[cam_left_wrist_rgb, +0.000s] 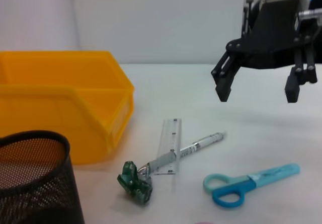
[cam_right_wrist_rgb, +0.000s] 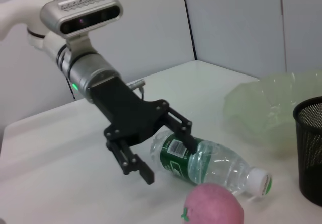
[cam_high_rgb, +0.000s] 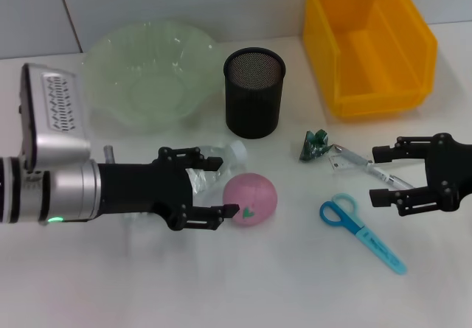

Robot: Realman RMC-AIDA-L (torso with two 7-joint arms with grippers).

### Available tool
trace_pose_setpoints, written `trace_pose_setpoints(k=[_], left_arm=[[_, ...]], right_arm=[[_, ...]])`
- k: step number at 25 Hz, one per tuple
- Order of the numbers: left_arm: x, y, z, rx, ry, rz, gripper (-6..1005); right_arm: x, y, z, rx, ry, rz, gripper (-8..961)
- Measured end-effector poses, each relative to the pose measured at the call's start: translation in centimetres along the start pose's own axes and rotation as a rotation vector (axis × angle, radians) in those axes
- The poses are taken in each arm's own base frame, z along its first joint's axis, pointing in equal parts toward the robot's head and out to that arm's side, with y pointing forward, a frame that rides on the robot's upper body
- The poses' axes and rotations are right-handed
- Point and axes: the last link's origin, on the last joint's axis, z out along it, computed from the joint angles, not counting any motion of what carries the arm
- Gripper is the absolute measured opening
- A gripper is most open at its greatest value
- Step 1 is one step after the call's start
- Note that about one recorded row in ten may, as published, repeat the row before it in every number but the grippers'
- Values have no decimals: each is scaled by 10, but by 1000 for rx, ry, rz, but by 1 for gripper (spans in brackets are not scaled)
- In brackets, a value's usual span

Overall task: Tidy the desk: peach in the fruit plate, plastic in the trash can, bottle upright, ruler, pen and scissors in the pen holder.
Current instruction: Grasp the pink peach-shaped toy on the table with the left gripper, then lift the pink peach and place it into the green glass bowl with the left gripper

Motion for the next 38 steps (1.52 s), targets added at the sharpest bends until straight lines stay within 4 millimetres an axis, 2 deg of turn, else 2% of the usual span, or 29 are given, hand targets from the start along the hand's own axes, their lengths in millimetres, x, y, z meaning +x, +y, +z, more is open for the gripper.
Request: trace_pose_setpoints(k=[14,38], left_arm=[[11,-2,38,-19,-123,173,747],[10,1,57,-14,-174,274,724]], right_arm=[[-3,0,-1,-7,-2,1,824],[-6,3,-2,-19,-3,-1,825]])
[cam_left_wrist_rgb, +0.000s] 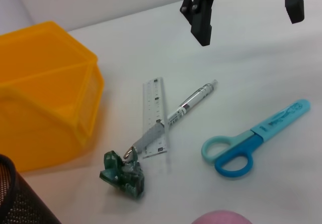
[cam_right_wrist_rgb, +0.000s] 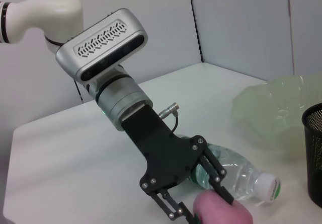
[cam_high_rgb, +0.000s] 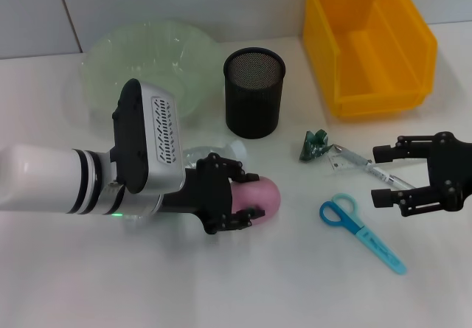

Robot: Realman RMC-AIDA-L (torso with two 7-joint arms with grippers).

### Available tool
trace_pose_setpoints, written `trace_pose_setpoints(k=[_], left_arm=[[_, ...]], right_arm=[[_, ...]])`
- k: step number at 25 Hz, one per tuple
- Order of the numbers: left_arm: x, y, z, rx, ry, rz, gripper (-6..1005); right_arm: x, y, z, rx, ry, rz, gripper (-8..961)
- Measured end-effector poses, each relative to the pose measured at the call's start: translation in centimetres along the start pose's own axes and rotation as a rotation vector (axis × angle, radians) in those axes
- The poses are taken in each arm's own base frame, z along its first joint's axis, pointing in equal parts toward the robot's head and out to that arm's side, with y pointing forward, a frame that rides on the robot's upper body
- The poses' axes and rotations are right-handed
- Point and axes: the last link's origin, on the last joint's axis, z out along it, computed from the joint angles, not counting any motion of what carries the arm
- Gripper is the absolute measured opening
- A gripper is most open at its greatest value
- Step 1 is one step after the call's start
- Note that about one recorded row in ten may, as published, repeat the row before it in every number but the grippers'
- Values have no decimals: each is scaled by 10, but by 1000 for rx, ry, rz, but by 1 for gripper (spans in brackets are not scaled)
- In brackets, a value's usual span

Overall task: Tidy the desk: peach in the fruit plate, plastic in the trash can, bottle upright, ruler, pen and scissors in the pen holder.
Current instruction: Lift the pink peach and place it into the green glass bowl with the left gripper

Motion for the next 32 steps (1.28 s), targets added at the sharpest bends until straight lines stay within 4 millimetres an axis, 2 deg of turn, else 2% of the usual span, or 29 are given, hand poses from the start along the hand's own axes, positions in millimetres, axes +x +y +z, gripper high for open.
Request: trace_pose_setpoints(k=[5,11,14,16,23,24,25,26,29,32], left_arm=[[0,2,1,-8,-5,10,514],[4,1,1,-3,11,10,374],[7,1,-4,8,30,2,341],[15,-1,-19,49,87,-6,319],[22,-8,-53,123,183,-31,281],[22,-11,-58,146,194,-35,275],[20,-21,-75,227,221,-51,270],[20,-21,-75,227,221,-51,262],[12,-41,-100,355,250,-61,239],[10,-47,-107,391,258,-63,212]], right_arm=[[0,0,0,0,0,0,825],[1,0,-1,4,-2,3,825],[2,0,-2,11,-7,7,825],[2,1,-3,14,-7,7,825],[3,1,-5,18,-4,5,825],[3,1,-5,18,-3,4,824],[3,1,-5,18,-4,4,824],[3,1,-5,18,-4,4,824],[3,1,-5,17,-4,2,824],[2,1,-4,16,-5,1,824]])
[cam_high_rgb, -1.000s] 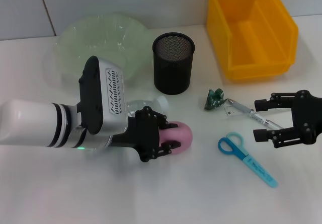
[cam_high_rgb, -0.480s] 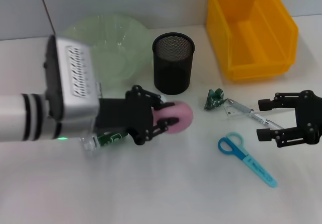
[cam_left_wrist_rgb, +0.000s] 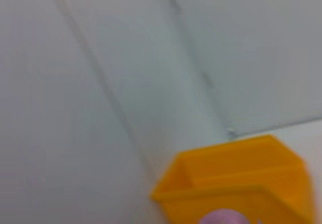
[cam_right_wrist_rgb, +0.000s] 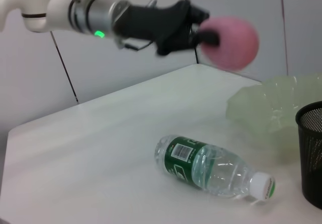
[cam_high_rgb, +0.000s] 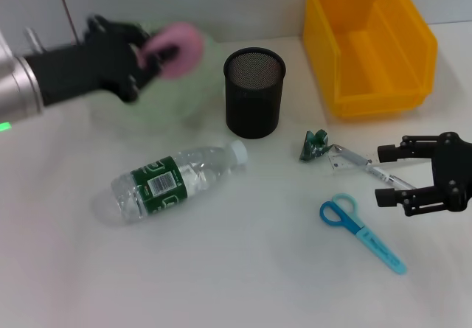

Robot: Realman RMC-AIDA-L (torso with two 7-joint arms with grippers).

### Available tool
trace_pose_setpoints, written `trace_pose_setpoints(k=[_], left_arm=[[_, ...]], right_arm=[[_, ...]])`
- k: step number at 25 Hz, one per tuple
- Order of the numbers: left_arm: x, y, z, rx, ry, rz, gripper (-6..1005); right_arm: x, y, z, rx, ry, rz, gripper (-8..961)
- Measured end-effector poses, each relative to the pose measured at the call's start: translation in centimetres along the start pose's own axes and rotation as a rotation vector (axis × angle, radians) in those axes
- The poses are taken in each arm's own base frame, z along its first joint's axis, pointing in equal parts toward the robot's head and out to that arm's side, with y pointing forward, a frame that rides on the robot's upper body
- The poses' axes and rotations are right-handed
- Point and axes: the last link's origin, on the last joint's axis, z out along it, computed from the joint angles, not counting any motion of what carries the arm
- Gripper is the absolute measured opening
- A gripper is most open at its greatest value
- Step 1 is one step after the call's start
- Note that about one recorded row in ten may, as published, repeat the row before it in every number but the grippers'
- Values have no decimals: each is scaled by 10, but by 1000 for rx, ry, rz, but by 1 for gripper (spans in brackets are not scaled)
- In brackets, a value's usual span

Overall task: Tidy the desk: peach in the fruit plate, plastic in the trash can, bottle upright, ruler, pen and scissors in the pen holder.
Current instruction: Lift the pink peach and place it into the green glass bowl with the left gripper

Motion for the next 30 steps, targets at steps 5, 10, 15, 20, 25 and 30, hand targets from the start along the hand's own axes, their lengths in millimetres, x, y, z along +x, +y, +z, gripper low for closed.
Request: trace_pose_setpoints(k=[5,10,15,20,25,30], left_arm=[[-15,-35,-2,134,29,-5,174],[-29,-40,17,163,-3,12,159],[-35,-39,23,172,-35,-2,230],[-35,-42,23,201,-22,-29,348],[-36,-46,25,219,-30,-40,511],[-36,-48,28,225,-40,-28,704]], right_arm=[[-1,0,2,-1,-2,-7,825],[-2,0,4,-4,-3,-7,825],[-3,0,4,-6,-3,-7,825],[-5,1,8,-15,-2,-11,825],[-6,1,8,-14,0,-10,824],[-5,1,8,-12,-1,-7,824]])
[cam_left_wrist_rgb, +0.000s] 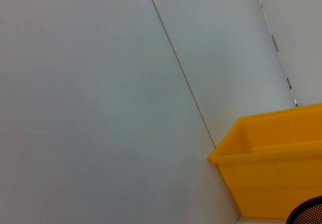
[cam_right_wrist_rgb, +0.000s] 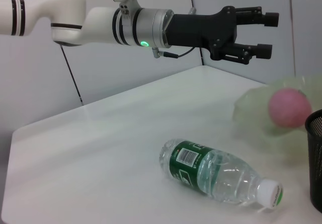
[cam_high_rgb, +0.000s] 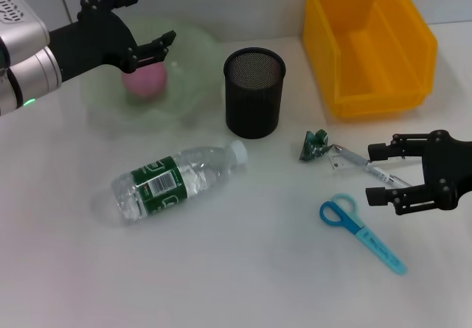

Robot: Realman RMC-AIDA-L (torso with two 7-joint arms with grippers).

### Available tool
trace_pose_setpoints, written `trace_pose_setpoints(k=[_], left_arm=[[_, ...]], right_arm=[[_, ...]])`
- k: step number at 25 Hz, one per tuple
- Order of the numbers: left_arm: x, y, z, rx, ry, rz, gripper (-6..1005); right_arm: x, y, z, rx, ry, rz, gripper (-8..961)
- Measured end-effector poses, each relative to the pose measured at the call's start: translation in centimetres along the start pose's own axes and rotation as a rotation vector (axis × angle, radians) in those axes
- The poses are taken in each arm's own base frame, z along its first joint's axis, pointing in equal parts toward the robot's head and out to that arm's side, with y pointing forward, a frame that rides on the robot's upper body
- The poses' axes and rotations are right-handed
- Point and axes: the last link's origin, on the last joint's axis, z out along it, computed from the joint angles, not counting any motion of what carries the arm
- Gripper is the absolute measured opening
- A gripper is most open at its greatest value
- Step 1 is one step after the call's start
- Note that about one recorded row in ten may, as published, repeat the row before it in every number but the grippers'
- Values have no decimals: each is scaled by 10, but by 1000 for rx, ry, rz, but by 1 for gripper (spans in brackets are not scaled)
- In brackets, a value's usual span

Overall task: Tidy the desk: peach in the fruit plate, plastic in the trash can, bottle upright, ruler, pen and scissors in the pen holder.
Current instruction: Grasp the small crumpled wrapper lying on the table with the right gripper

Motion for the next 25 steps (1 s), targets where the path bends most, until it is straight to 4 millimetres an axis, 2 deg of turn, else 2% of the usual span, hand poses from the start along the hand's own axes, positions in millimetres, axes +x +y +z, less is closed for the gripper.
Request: trace_pose_setpoints(k=[3,6,10,13,16,18,19,23,25], left_arm=[[3,4,-4,-24,27,-6,819],[8,9,-12,-69,72,-27,815],[17,29,-36,-219,153,-95,810],[17,52,-56,-350,161,-134,810],[7,79,-72,-443,127,-188,811],[-1,94,-81,-473,110,-215,811],[-4,98,-85,-481,106,-225,811],[-15,116,-104,-491,108,-271,810],[-16,117,-105,-490,110,-273,810]], right_arm=[[1,0,-2,12,-10,5,824],[-2,-3,-5,37,-26,15,824],[-12,-13,-12,101,-24,82,824],[-28,-20,-18,144,1,128,825],[-52,-24,-19,167,64,166,825],[-77,-26,-9,184,202,202,825],[-77,-26,-9,184,202,202,825],[-111,-27,11,254,412,200,825],[-126,-27,20,297,477,197,825]])
